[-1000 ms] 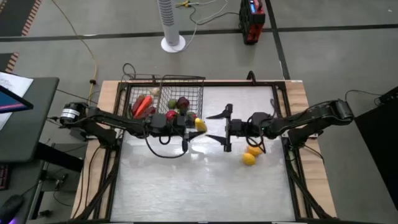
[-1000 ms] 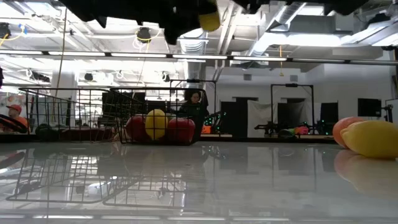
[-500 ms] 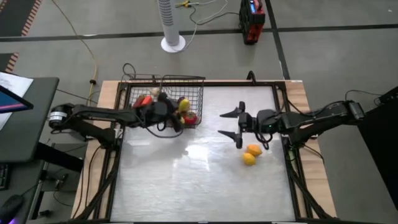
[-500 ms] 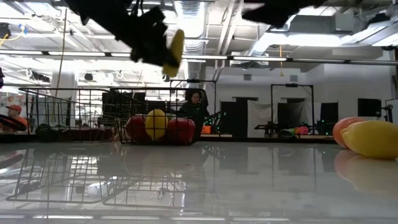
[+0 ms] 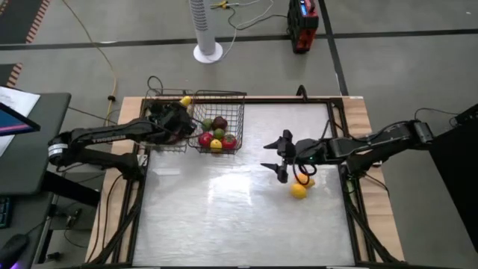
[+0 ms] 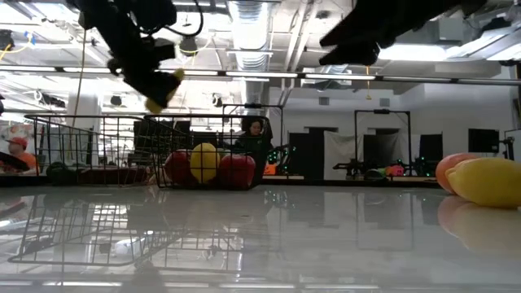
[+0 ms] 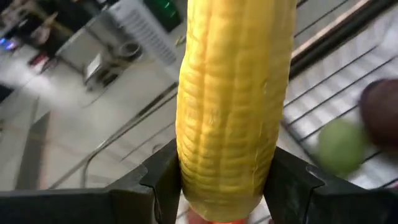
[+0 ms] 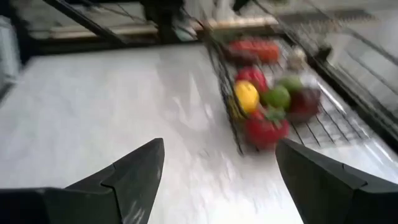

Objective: Sort produce into baskets
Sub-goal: Put the yellow corn into the left wire basket, then put the orange into the right wire basket

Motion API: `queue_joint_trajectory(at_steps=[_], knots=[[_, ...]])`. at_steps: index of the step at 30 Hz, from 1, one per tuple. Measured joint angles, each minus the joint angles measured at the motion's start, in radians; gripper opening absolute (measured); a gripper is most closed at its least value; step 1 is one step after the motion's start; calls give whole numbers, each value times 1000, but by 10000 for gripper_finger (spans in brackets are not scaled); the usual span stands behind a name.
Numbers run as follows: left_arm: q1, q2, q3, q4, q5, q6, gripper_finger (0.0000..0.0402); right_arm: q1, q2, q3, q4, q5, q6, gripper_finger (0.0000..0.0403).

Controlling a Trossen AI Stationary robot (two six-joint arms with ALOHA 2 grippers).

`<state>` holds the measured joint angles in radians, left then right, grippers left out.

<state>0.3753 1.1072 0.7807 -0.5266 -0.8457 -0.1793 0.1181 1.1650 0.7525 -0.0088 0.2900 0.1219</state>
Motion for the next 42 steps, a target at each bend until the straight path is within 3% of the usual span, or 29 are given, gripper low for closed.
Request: queue_joint_trajectory(at_steps=[7, 12, 21, 31, 37, 42], knots=[[42, 0, 0, -212, 3, -71, 181, -38, -8, 0, -265, 11, 139, 335], [56, 2, 0, -313, -4, -132, 228, -75, -4, 39, -581, -30, 263, 335], [56, 2, 0, -315, 68, -113, 316, -234, 2, 82, -1004, -28, 429, 335], [56, 2, 0, -313, 167, -96, 344, -462, 2, 82, -1170, -3, 465, 335], [56, 1, 0, -311, 248, -90, 344, -503, 2, 74, -1195, -69, 464, 335], [55, -11, 0, -300, 255, -77, 344, -514, 2, 7, -1151, -120, 464, 335]])
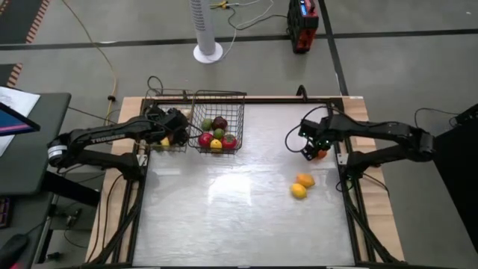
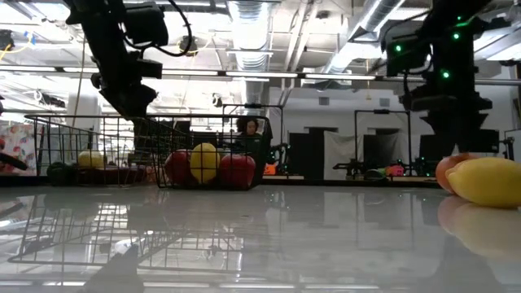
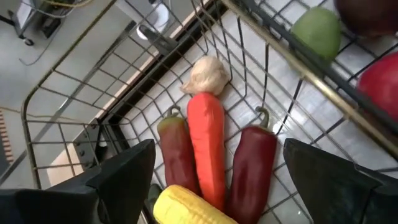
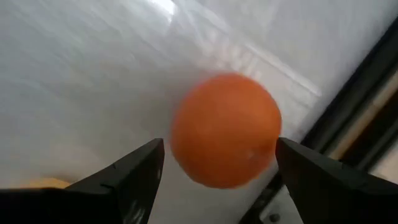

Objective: Sort produce into baskets
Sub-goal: Put the orange into the right wire basket

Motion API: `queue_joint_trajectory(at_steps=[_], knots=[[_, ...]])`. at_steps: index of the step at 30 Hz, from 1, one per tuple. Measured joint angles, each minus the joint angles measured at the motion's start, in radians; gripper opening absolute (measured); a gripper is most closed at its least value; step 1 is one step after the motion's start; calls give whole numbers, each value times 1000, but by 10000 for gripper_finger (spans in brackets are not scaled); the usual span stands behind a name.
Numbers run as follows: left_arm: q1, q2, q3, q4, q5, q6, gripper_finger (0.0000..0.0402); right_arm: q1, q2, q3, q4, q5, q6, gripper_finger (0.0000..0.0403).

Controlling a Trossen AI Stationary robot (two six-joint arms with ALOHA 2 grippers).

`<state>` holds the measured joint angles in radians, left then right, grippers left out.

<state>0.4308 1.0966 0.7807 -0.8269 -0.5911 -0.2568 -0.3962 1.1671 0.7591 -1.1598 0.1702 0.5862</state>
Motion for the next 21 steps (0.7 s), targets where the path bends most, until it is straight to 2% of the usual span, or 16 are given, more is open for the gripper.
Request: queue_joint_trajectory(at_steps=[4, 10, 21], knots=[[-2, -11, 0, 18, 2, 12, 344, 1, -2, -37, 6, 34, 16, 335], [-2, -12, 0, 33, 11, 28, 344, -9, 16, -73, 54, 15, 13, 335], [-6, -11, 0, 70, 150, 36, 344, -12, 44, -73, 139, 25, -68, 328]])
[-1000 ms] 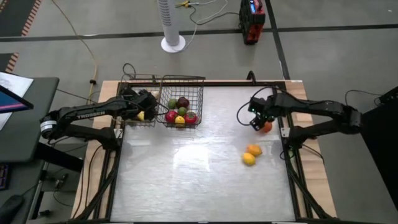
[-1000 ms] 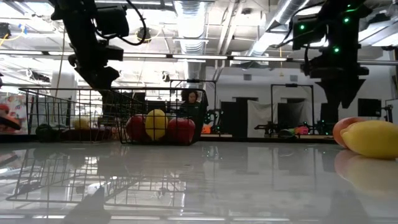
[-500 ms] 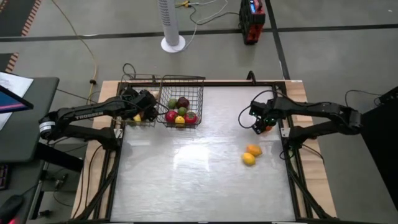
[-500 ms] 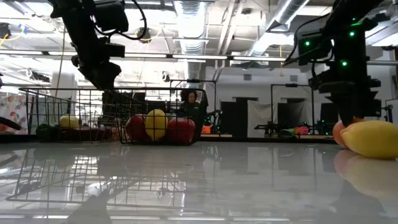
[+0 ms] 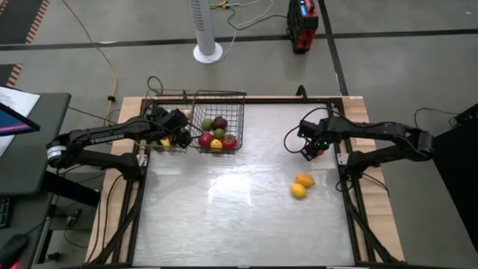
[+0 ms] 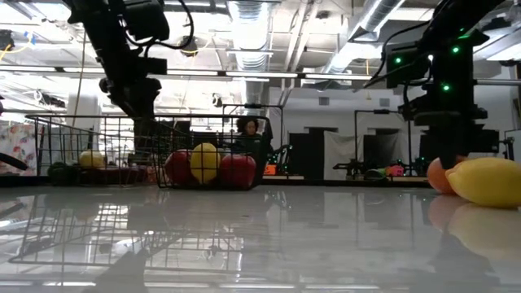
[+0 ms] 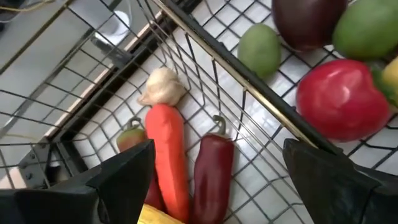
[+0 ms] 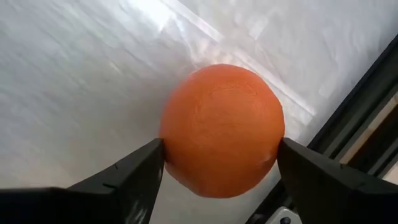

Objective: Sort produce into baskets
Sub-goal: Put the orange into the right wire basket

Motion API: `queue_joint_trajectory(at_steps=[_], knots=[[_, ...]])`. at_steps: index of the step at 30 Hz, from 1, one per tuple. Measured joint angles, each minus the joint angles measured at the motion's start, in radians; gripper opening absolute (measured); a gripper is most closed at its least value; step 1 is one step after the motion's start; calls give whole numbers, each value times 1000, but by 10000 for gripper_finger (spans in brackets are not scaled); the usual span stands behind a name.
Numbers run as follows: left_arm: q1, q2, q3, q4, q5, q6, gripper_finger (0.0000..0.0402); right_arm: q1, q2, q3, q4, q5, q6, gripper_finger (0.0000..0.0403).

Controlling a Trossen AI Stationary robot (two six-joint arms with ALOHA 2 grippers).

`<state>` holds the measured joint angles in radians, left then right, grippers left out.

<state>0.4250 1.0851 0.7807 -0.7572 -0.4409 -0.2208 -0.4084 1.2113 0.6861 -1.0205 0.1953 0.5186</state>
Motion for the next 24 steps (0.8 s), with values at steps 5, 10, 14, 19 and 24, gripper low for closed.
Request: queue_joint_trajectory(at_steps=[5, 10, 14, 19, 24], knots=[[-13, 0, 0, 17, 9, 15, 344, 17, -3, 10, -19, -5, -23, 305], [-13, 0, 0, 16, 10, 15, 344, 57, 1, 65, -29, -15, -35, 293], [-13, 0, 0, 11, 10, 30, 344, 97, 0, 114, -35, -6, -49, 292], [-13, -7, 58, -70, -4, 64, 344, 166, 0, 189, 5, 4, -59, 291], [-13, -25, 132, -91, -8, 78, 344, 247, -1, 242, 259, 8, -146, 291]])
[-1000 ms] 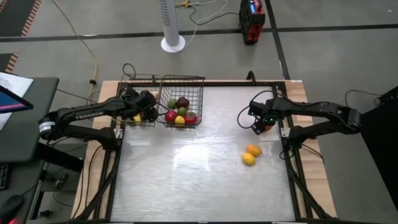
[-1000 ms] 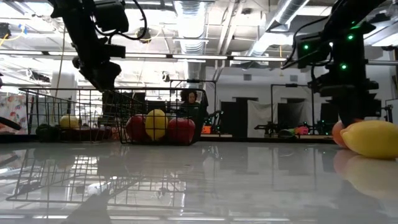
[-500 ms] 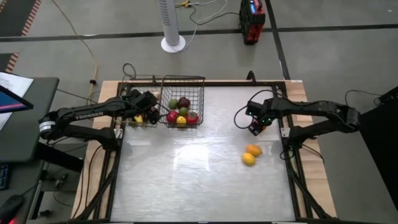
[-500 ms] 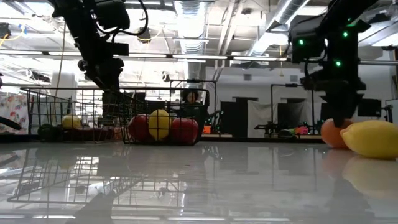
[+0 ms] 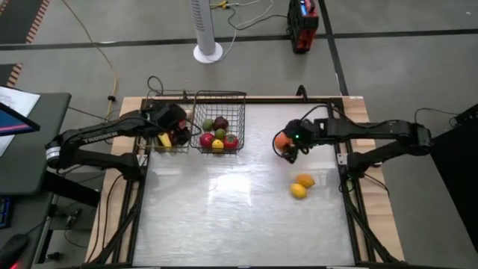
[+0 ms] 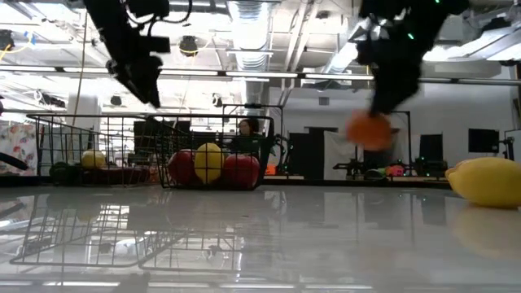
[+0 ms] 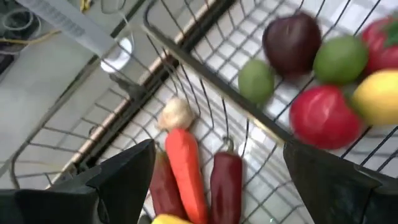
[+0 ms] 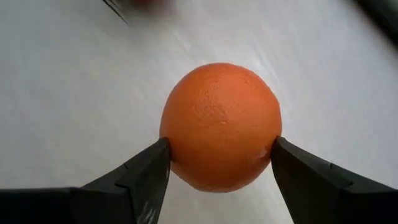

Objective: Sort produce into baskets
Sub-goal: Put the orange into the right wire basket, then put the top orange lemon into the right wire basket

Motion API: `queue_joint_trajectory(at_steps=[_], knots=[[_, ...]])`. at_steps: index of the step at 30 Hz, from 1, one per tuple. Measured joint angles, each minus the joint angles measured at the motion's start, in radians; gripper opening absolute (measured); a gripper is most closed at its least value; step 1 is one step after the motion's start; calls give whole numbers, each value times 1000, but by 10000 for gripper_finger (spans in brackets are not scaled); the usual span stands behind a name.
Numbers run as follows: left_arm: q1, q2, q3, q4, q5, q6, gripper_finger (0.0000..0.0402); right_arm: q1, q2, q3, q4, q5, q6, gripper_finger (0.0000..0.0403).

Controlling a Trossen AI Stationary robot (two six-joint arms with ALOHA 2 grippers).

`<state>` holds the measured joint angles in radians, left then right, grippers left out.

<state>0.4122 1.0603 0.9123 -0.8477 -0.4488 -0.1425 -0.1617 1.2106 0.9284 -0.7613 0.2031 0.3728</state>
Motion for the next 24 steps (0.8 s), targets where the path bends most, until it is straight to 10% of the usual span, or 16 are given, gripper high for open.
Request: queue_joint_trajectory(at_steps=[10, 17, 24], knots=[[-49, -49, -27, 293, 323, 18, 344, 53, 83, 1, 729, 1, -260, 290], [-160, -45, -97, 564, 357, 37, 344, 23, 278, 2, 1195, 0, -383, 290], [-227, -45, -99, 592, 265, 60, 344, -27, 407, 105, 1124, -137, -416, 328]])
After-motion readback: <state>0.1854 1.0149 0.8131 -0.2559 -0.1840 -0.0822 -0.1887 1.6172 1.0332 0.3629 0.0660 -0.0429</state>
